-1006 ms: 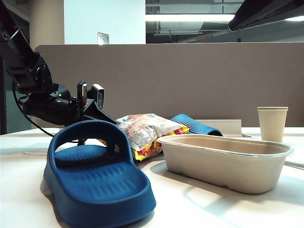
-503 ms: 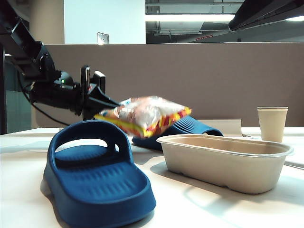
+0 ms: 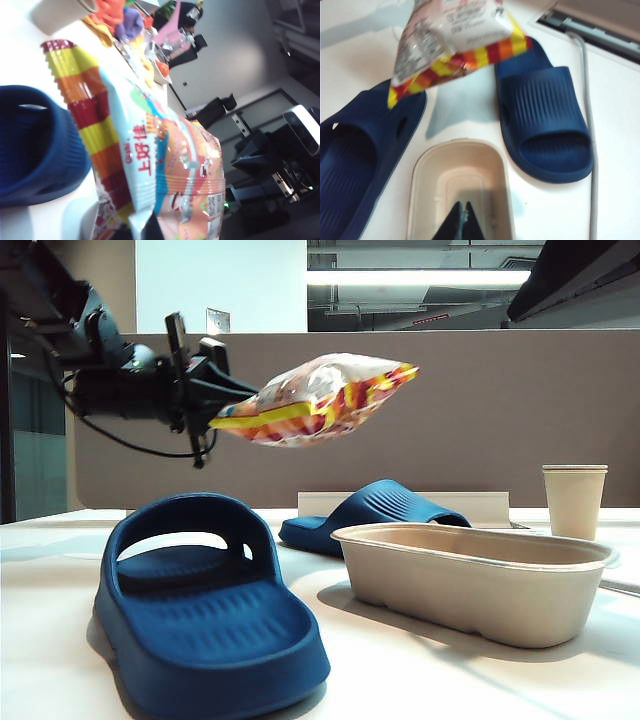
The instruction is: Pick up a bag of chips and put them in the box.
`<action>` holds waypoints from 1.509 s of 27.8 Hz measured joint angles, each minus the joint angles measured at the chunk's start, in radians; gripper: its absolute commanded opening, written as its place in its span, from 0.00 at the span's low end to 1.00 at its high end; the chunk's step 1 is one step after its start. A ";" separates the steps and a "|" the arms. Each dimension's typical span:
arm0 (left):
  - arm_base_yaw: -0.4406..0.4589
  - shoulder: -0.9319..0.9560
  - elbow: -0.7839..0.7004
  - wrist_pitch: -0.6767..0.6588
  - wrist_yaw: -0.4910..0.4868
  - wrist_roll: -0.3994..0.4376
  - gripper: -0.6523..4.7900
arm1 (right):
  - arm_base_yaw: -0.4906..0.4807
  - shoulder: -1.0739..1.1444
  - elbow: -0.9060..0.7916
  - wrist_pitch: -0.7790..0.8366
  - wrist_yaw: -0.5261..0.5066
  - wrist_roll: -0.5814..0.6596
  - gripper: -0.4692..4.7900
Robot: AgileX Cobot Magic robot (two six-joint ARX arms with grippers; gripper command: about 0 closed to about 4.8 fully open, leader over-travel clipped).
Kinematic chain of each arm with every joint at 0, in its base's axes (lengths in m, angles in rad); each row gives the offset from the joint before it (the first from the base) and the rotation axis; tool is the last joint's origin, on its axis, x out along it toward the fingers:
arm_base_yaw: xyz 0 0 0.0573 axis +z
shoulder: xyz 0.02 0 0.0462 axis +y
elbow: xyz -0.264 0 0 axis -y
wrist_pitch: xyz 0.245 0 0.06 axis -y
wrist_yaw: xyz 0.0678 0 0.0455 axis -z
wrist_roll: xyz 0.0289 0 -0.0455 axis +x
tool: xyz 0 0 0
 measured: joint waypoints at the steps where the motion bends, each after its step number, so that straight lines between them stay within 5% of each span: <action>1: -0.012 -0.004 0.000 0.000 0.000 0.000 0.11 | 0.000 0.000 0.000 0.006 0.000 0.000 0.09; 13: -0.202 -0.026 0.000 -0.013 -0.027 0.128 0.11 | -0.001 -0.181 0.001 0.045 0.248 -0.026 0.09; 25: -0.378 -0.026 0.000 -0.016 -0.164 0.274 0.11 | 0.000 -0.278 0.003 -0.143 0.154 -0.070 0.09; 35: -0.406 -0.025 0.000 -0.104 -0.262 0.463 0.11 | 0.000 -0.332 0.002 -0.264 0.096 -0.077 0.09; 42: -0.407 -0.014 0.000 -0.104 -0.267 0.497 0.11 | 0.000 -0.348 0.002 -0.300 0.080 -0.077 0.09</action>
